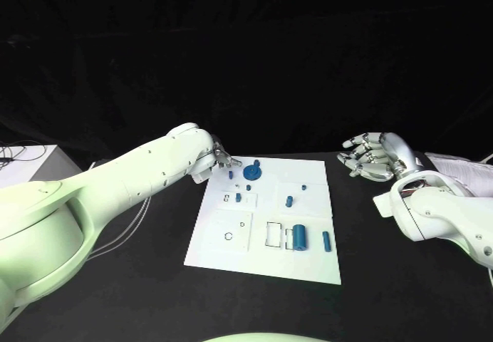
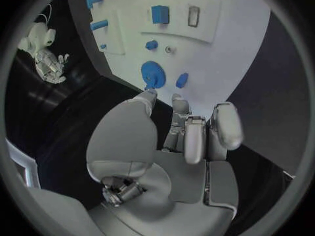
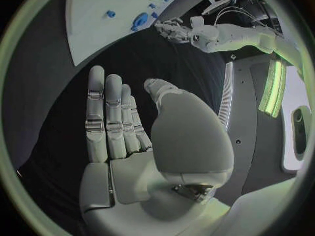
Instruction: Assemble the parts on the task board
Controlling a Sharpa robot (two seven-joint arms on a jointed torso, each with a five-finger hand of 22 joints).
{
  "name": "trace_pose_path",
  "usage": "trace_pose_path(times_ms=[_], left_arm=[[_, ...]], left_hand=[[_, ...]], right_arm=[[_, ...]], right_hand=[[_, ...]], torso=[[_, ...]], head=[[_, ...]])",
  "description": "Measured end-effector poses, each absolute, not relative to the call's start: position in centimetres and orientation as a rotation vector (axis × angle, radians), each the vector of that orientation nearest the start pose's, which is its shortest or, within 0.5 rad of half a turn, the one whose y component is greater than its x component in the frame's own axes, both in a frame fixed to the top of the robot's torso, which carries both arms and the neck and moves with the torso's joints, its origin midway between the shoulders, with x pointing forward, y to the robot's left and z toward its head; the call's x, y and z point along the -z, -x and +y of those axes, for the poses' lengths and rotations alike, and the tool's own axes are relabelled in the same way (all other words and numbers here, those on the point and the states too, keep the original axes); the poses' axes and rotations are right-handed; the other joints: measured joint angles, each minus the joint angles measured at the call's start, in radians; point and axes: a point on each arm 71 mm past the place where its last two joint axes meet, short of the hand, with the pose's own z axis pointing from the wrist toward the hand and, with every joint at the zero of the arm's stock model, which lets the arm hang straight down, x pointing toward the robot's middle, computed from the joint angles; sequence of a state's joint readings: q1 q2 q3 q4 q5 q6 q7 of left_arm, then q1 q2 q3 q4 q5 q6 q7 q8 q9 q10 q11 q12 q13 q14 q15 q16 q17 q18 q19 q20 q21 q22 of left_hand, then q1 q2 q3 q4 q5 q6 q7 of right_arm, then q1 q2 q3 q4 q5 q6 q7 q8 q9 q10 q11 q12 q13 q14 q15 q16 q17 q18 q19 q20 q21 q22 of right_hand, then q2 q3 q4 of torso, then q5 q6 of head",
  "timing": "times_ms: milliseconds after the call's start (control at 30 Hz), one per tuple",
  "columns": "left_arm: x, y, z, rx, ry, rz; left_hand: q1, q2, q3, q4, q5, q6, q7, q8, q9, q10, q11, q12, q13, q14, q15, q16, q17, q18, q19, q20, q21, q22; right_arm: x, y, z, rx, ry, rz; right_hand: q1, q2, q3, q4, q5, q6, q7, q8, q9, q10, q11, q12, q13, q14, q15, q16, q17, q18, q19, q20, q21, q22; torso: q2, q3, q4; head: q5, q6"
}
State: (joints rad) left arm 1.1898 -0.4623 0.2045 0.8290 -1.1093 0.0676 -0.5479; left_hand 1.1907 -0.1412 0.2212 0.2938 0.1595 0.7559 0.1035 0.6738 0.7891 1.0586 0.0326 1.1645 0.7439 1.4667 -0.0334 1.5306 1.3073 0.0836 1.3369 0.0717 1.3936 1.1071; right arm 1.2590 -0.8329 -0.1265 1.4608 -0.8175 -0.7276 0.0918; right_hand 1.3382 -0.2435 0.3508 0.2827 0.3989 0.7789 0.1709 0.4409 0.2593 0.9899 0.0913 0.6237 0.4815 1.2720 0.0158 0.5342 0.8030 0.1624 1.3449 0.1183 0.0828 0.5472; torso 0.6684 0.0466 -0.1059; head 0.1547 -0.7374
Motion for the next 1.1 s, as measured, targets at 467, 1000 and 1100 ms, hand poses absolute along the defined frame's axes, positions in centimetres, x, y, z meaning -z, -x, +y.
trace_pose_path(times_ms=[467,1000,1100], left_arm=[[20.65,-59.99,24.27,0.236,0.636,2.106],[20.93,-59.94,24.40,0.223,0.626,2.128],[21.14,-59.90,24.34,0.217,0.621,2.135]], left_hand=[[-0.004,-0.004,0.000,0.000,0.000,0.000,0.000,0.000,-0.001,0.000,0.000,0.000,-0.008,0.000,0.000,0.000,0.000,0.000,0.000,0.000,0.000,-0.004],[0.013,-0.013,0.053,0.000,0.000,0.000,0.000,0.004,-0.010,0.000,0.000,0.000,-0.014,0.000,0.000,0.000,0.000,0.000,0.000,0.000,0.000,-0.005],[0.013,-0.013,0.058,0.003,0.000,0.000,0.000,0.004,-0.011,0.000,0.000,0.000,-0.014,0.000,0.000,0.000,0.000,0.000,0.000,0.000,0.000,-0.005]], right_arm=[[17.01,-50.30,-23.39,-0.839,-0.479,1.374],[16.97,-50.34,-23.37,-0.839,-0.477,1.373],[16.97,-50.34,-23.33,-0.840,-0.477,1.373]], right_hand=[[0.000,0.000,0.000,0.000,0.000,0.000,0.000,0.000,0.000,0.000,0.000,0.000,0.000,0.000,0.000,0.000,0.000,0.000,0.000,0.000,0.000,0.000],[0.000,0.000,0.000,0.000,0.000,0.000,0.000,0.000,0.000,0.000,0.000,0.000,-0.001,0.000,0.000,0.000,0.000,0.000,0.000,0.000,0.000,-0.002],[0.000,0.000,0.000,0.000,0.000,0.000,0.000,0.000,0.000,0.000,0.000,0.000,-0.001,0.000,0.000,0.000,0.000,0.000,0.000,0.000,0.000,-0.002]], torso=[[0.010,0.0001,0.0031],[0.012,0.0013,0.0031],[0.013,0.0014,0.0022]], head=[[-0.003,0.003],[-0.002,0.001],[-0.002,0.001]])
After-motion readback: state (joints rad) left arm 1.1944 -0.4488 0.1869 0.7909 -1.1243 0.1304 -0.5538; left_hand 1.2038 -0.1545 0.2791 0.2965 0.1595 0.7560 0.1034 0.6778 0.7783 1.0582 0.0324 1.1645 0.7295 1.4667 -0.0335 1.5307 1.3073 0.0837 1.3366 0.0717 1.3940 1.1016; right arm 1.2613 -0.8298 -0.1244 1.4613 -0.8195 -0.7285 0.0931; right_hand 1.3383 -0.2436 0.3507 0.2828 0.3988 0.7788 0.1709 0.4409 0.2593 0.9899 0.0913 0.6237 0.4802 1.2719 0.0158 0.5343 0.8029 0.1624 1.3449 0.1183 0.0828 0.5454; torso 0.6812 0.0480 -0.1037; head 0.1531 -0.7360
